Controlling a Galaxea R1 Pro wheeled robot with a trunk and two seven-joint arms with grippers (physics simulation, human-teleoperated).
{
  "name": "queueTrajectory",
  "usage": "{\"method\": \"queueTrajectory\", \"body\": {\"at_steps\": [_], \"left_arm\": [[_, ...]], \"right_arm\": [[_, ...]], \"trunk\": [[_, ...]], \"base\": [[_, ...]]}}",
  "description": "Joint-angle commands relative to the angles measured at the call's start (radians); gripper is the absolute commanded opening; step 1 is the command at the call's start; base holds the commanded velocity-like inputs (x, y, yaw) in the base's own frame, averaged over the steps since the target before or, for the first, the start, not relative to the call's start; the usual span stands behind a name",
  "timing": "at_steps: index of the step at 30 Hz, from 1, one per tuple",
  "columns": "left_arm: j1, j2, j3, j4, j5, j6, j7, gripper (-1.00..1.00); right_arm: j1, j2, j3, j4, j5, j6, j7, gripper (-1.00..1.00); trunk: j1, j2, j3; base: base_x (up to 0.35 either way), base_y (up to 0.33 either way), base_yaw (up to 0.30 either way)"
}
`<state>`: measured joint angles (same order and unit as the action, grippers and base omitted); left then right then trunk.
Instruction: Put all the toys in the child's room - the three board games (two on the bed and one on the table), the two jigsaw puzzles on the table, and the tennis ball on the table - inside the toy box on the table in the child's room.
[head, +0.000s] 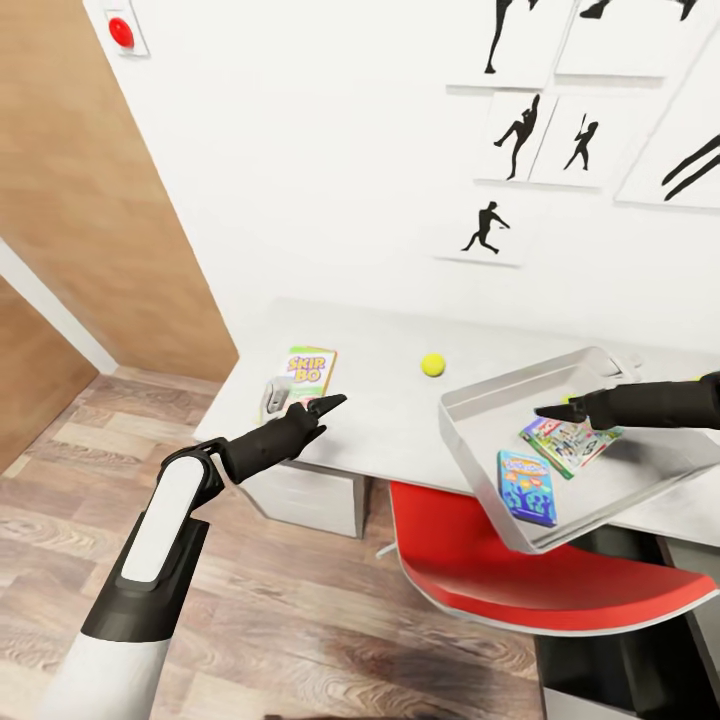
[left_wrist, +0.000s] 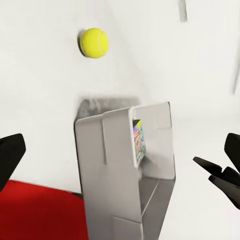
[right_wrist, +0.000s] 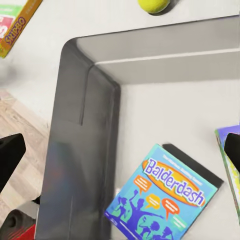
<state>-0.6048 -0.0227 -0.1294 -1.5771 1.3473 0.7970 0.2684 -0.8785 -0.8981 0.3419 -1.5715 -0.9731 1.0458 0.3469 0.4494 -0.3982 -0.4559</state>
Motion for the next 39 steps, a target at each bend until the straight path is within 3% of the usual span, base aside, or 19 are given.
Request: {"method": "queueTrajectory", "body": {"at_steps": [1, 33, 39], "left_arm": [[-0.001, 0.0, 0.0, -0.001, 0.01, 0.002, 0.01, 1.0], [-0.001, 0.0, 0.001, 0.0, 0.012, 0.019, 0.009, 1.0], [-0.001, 0.0, -0.001, -0.001, 0.011, 0.02, 0.01, 1.0]], "right_arm": [[-0.002, -0.001, 0.002, -0.001, 0.01, 0.001, 0.01, 1.0], [-0.002, -0.002, -0.001, -0.005, 0.011, 0.001, -0.013, 1.0], [-0.002, -0.002, -0.032, -0.006, 0.011, 0.001, -0.017, 1.0]], "trunk": [[0.001, -0.002, 0.0], [0.001, -0.002, 0.052], [0.001, -0.002, 0.062]], "base": [[0.0, 0.23, 0.0], [0.0, 0.3, 0.0], [0.01, 0.33, 0.0]]}}
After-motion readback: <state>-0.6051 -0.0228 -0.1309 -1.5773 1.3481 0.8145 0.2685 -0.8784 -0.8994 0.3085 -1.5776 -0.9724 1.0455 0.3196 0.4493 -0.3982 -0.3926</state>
